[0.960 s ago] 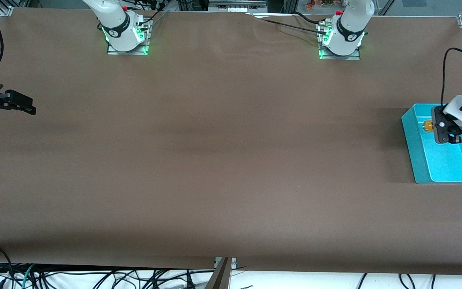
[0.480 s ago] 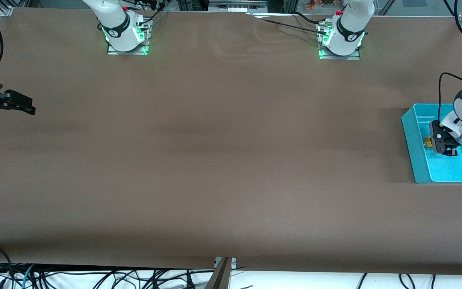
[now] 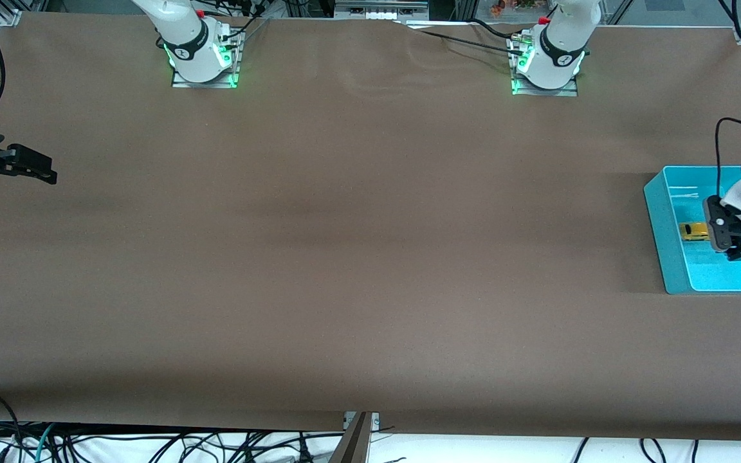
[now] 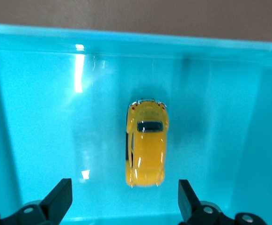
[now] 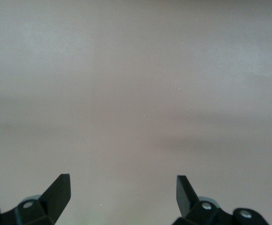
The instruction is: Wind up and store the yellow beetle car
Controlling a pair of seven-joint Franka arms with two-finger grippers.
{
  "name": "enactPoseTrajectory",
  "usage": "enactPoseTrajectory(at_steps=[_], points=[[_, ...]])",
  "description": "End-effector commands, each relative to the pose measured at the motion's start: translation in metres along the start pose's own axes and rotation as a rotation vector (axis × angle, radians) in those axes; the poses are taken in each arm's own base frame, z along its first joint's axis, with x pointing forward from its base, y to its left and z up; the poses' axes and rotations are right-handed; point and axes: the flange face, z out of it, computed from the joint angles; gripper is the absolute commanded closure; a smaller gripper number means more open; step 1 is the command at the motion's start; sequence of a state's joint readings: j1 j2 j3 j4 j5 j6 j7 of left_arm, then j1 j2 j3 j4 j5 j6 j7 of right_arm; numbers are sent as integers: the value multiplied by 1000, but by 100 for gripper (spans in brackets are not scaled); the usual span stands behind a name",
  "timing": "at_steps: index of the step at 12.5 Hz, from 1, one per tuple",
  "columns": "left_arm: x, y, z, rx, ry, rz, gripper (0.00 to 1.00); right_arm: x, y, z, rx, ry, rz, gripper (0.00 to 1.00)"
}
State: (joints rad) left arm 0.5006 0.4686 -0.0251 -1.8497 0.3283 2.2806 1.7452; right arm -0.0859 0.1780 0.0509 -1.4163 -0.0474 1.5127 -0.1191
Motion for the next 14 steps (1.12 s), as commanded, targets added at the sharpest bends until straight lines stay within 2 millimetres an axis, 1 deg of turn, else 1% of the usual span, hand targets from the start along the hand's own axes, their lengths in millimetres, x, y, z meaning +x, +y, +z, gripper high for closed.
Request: enactPoseTrajectory(at_steps=[1,2,3,4,5,7,9,11,12,13,14], points=[[5,8,-82,-17,72,-80,0,-2,1,-3,-6,3,13,0],[9,1,-107,-39,99,-122,0,-2,0,-3,-7,3,11,0],[23,-7,-135,-71,129,-174,0,-2,0,-4,-10,4,11,0],[46,-14,-164,-99,137,-226,0,-2,0,-3,-10,2,11,0],[72,-19,-187,-127,139,-294,0,-2,1,-3,-10,1,13,0],[129,-23,-224,-166,129,-448,0,-2,1,-3,-10,4,19,0],[182,-24,-247,-175,113,-652,0,-2,2,-4,-8,5,23,0],[211,-23,-267,-197,135,-832,0,-2,1,-4,-5,6,25,0],[223,-20,-276,-208,149,-915,0,-2,1,-4,-5,6,25,0],[255,-13,-289,-201,125,-961,0,-2,1,-4,-5,6,25,0],[270,-9,-293,-219,109,-1010,0,-2,1,-4,-5,6,25,0]])
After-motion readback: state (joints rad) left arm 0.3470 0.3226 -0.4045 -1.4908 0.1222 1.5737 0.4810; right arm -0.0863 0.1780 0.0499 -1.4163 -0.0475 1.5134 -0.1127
